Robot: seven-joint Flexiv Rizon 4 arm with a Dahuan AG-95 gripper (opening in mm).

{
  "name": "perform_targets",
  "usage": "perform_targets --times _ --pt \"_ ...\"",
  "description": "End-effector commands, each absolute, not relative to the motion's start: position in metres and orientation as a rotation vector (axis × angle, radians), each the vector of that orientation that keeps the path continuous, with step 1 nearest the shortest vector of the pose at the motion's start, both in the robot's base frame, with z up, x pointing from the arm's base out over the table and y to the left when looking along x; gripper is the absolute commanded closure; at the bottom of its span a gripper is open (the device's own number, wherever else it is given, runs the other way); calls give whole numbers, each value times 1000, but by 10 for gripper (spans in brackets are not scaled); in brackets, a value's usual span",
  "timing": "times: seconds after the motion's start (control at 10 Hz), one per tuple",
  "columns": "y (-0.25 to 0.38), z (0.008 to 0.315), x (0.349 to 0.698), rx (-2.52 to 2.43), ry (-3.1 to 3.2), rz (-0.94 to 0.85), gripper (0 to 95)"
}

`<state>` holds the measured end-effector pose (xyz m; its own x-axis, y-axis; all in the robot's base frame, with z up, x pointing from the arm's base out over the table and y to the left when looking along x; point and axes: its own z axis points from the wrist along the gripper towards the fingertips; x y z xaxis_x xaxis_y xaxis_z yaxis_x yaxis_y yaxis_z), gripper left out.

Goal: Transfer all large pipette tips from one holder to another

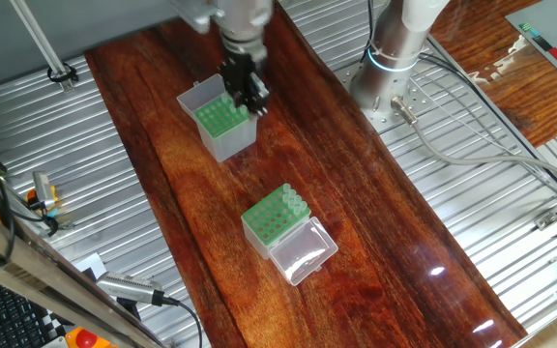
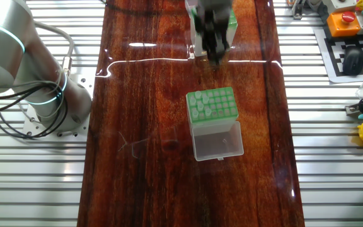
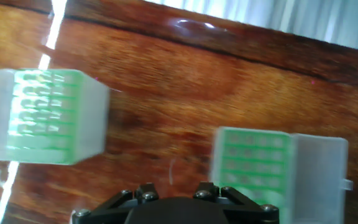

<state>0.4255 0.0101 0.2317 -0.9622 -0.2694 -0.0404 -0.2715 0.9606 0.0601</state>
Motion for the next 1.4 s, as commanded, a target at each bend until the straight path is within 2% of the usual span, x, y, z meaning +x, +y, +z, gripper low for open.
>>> perform_targets --times 0.1,0.4,0.5,0.8,0.9,1.4 --pt "8 232 423 -368 3090 121 570" --pt "8 232 423 -141 3119 77 570" --pt "1 229 424 -136 3119 72 760" --pt "-32 215 425 -163 3121 79 760" --pt "-33 215 424 -161 3122 83 570" --pt "-32 215 424 -27 3148 77 570"
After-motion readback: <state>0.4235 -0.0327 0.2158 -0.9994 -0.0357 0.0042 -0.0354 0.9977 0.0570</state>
